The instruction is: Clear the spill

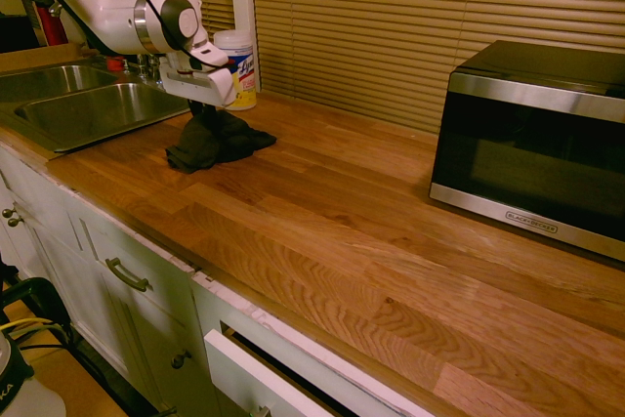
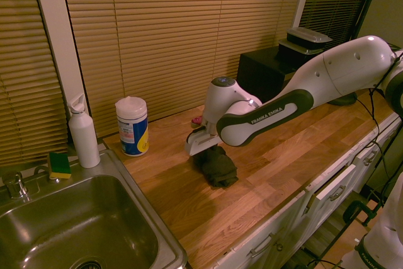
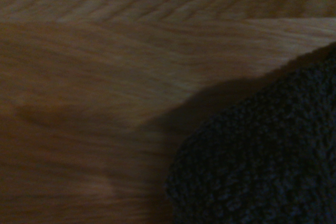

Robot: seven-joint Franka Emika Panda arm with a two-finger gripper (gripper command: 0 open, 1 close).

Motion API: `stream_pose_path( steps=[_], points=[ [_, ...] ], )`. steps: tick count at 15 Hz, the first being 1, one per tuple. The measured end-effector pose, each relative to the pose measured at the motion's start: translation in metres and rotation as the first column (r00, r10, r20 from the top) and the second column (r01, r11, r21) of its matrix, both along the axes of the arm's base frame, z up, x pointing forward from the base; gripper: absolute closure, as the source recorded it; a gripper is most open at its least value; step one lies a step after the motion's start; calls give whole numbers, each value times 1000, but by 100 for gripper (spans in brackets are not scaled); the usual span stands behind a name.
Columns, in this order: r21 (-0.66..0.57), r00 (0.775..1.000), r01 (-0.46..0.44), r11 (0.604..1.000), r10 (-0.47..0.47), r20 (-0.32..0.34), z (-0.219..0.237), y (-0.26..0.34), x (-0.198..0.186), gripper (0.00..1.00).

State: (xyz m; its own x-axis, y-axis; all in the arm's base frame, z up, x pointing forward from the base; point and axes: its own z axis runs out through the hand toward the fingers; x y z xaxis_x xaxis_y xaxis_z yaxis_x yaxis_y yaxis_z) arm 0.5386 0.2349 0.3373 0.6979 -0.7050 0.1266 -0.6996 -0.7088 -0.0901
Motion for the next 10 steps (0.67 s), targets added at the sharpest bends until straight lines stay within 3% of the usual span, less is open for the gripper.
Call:
stream_pose_path(
  steps=[10],
  points=[
    [-44, 997, -64, 997, 61, -51, -5, 124, 1, 100]
  ],
)
